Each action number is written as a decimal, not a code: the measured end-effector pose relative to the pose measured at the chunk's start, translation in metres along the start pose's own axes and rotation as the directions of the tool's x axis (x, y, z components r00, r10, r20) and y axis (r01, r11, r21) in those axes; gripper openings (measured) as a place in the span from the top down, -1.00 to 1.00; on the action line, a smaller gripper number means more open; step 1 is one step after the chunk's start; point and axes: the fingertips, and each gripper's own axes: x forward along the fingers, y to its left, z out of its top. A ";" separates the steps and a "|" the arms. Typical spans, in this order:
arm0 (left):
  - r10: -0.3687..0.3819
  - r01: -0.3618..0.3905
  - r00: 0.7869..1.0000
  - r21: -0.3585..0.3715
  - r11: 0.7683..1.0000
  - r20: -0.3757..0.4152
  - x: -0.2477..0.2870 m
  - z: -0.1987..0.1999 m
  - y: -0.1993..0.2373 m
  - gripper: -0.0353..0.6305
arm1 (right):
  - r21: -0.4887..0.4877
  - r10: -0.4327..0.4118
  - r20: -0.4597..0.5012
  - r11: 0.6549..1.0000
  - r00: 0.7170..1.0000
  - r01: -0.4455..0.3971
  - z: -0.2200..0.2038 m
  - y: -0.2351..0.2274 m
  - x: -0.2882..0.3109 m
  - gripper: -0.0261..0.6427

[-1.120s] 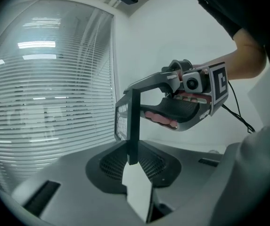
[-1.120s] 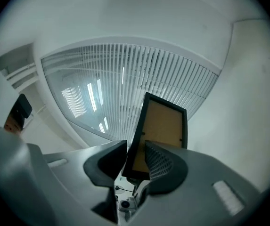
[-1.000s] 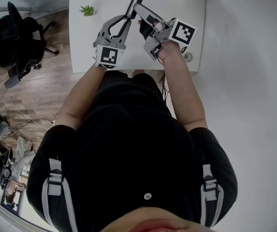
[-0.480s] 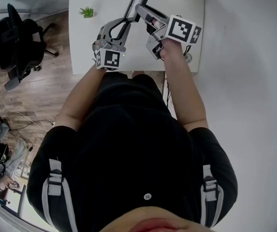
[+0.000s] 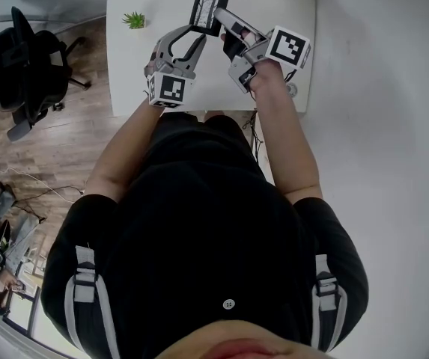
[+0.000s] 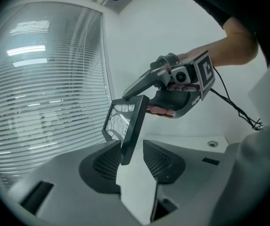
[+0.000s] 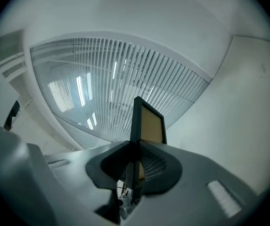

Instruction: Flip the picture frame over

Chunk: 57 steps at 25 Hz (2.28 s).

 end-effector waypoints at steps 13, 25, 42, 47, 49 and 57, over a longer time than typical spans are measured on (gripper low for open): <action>-0.023 0.026 1.000 -0.137 0.990 0.021 -0.006 -0.002 0.018 0.26 | 0.057 0.105 0.037 0.993 0.994 -0.107 0.022 -0.011 -0.019 0.70; -0.005 0.024 0.997 -0.240 0.970 0.080 -0.008 0.016 0.034 0.25 | 0.145 0.047 -0.038 0.989 0.998 -0.041 -0.011 -0.090 -0.028 0.70; -0.020 0.045 0.994 -0.237 0.970 0.108 -0.008 0.025 0.021 0.25 | 0.135 -0.032 -0.193 0.989 0.981 0.059 -0.078 -0.184 -0.027 0.70; -0.020 0.045 0.994 -0.240 0.970 0.107 -0.007 0.028 0.020 0.25 | 0.094 -0.077 -0.230 0.990 0.970 0.100 -0.085 -0.202 -0.027 0.70; -0.019 0.045 0.994 -0.241 0.969 0.107 -0.008 0.028 0.020 0.25 | 0.080 -0.092 -0.240 0.990 0.966 0.114 -0.089 -0.210 -0.028 0.70; -0.021 0.046 0.994 -0.236 0.971 0.107 -0.013 0.026 0.019 0.25 | 0.050 -0.132 -0.252 0.988 0.959 0.149 -0.090 -0.225 -0.032 0.69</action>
